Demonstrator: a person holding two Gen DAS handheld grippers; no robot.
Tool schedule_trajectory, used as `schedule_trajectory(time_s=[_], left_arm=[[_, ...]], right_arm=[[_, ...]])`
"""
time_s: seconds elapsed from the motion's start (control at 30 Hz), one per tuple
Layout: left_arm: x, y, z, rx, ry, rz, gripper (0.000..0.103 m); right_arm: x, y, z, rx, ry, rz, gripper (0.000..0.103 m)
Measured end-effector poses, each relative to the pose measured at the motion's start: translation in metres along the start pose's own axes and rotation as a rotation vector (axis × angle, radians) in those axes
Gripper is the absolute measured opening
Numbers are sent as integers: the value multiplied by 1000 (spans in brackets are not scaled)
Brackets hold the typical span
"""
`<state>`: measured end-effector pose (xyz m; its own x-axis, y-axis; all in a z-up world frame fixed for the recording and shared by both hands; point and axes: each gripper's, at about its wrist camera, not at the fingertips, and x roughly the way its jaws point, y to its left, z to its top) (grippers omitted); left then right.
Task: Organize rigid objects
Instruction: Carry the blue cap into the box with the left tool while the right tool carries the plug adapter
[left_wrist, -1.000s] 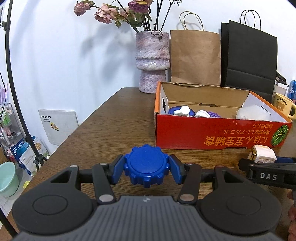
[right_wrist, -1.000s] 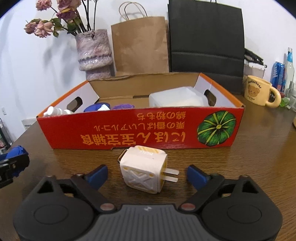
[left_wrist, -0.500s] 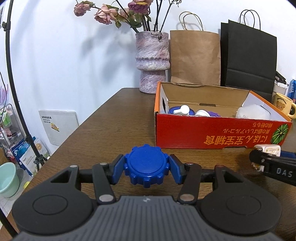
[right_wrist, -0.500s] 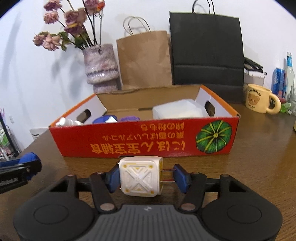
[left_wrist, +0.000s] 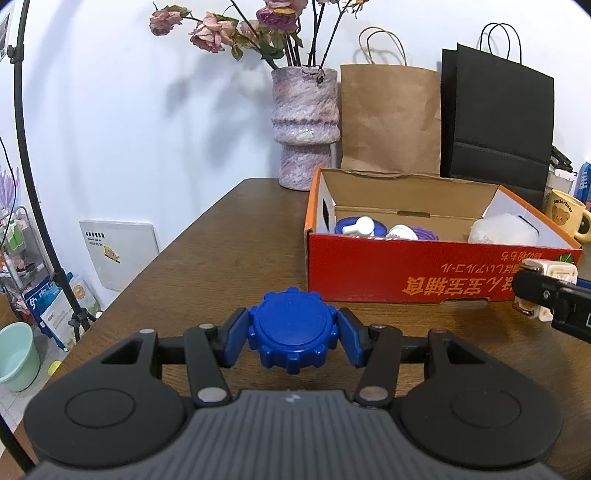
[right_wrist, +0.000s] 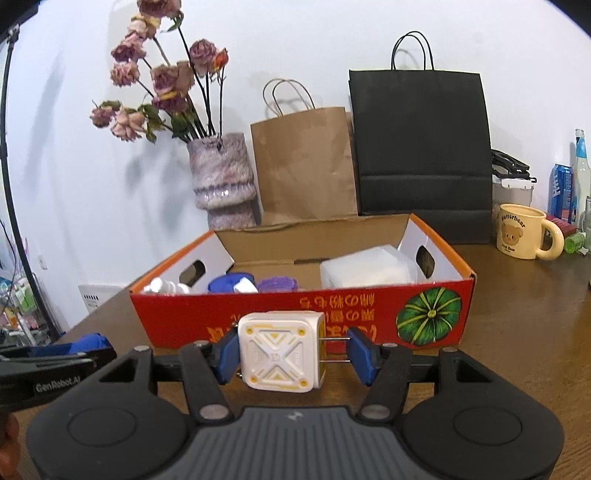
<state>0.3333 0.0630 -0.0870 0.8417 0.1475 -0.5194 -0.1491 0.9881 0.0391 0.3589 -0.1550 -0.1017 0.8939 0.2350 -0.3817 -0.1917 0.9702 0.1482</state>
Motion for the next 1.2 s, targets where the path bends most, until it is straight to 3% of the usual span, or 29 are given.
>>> schedule_trajectory(time_s=[0.53, 1.2], left_arm=[[1, -35, 42, 10, -74, -20, 53], [55, -70, 87, -50, -107, -49, 54]], right_arm=[[3, -10, 29, -10, -104, 6, 59], [48, -30, 62, -41, -166, -20, 59]])
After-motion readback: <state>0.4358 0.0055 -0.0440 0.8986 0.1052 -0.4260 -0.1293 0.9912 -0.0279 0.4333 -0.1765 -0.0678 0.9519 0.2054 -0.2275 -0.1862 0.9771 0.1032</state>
